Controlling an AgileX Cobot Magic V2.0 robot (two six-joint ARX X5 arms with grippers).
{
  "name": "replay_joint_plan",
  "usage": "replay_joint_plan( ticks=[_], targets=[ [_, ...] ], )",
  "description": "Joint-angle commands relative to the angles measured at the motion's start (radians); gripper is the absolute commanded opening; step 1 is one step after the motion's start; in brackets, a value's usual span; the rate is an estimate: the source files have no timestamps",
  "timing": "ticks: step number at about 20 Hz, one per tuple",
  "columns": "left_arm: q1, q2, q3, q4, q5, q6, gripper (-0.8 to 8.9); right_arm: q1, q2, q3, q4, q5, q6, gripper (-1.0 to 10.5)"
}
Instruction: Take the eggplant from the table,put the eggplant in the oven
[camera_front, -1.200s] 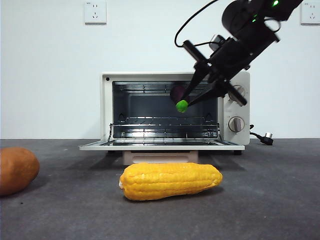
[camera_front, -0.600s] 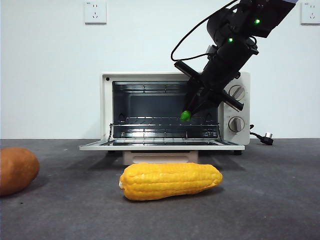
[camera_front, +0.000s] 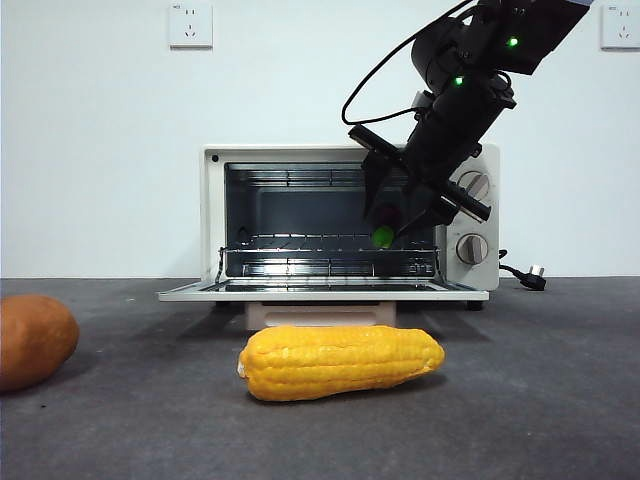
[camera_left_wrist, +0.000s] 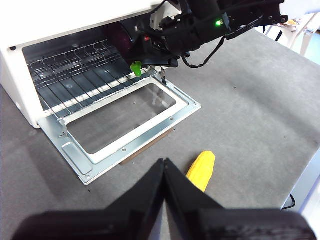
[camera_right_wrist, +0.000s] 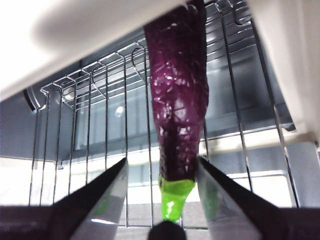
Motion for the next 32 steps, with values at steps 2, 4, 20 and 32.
replay_joint_plan(
  ticks=[2,4,20,32],
  targets=[
    [-0.004,0.0,-0.004,-0.02,-0.002,0.004,-0.06,0.002,0.0,0.006,-0.024,-0.006,-0.013,3.2],
    [-0.01,0.0,-0.004,-0.018,-0.007,0.004,-0.06,0.002,-0.015,0.008,-0.043,-0.006,-0.037,3.2],
    [-0.012,0.0,-0.004,-0.016,-0.007,0.004,-0.06,0.002,-0.218,0.009,-0.237,0.015,-0.222,3.2],
    [-0.016,0.0,-0.004,-0.013,-0.007,0.004,-0.06,0.009,-0.57,0.009,-0.608,-0.014,-0.474,3.2]
  ],
)
